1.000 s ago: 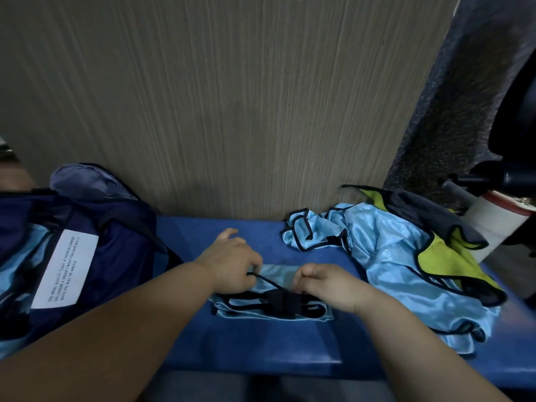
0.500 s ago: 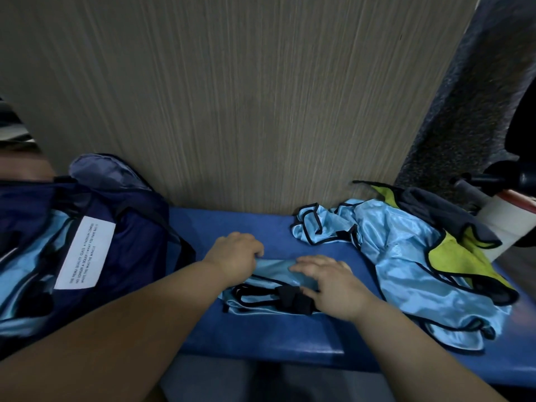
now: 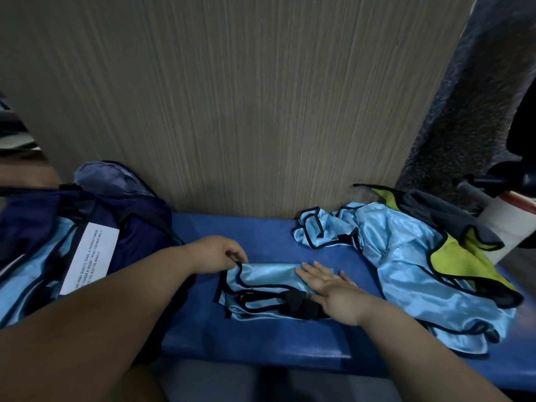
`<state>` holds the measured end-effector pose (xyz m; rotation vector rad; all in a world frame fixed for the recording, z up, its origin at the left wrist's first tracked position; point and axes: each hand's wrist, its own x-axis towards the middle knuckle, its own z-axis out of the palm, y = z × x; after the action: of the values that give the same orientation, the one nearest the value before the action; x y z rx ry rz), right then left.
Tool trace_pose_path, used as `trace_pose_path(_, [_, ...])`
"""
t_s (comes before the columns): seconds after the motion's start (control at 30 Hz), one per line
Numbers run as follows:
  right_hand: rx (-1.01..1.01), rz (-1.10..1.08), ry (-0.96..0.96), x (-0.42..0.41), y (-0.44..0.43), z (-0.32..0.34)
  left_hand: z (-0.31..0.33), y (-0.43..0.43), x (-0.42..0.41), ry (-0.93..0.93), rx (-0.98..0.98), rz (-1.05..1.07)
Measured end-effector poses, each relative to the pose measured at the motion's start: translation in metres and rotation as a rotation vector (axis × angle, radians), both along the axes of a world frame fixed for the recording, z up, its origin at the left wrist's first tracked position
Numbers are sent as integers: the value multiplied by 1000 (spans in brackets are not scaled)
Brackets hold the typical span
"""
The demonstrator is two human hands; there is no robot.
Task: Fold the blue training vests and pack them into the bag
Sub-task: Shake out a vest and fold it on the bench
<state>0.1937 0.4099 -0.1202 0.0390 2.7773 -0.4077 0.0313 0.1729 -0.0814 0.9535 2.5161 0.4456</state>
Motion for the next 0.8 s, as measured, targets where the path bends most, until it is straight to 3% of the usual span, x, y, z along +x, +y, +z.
trace_pose_path(0.2, [-57, -3, 25, 1, 1, -2, 2, -7, 3, 59, 28, -43])
trace_pose_path(0.33, [-108, 15, 39, 2, 4, -3, -1, -11, 3, 250, 104, 8])
trace_pose_path(0.47, [-188, 17, 75, 3, 11, -2, 5, -14, 5, 397, -31, -12])
trace_pose_path(0.53, [-285, 8, 108, 3, 12, -2, 7, -6, 14, 442, 53, -19])
trace_pose_path(0.63, [-446, -44, 154, 3, 12, -2, 5, 18, 35, 375, 187, -83])
trace_pose_path(0.8, [-578, -199, 247, 7, 11, 1, -24, 51, 60, 233, 56, -278])
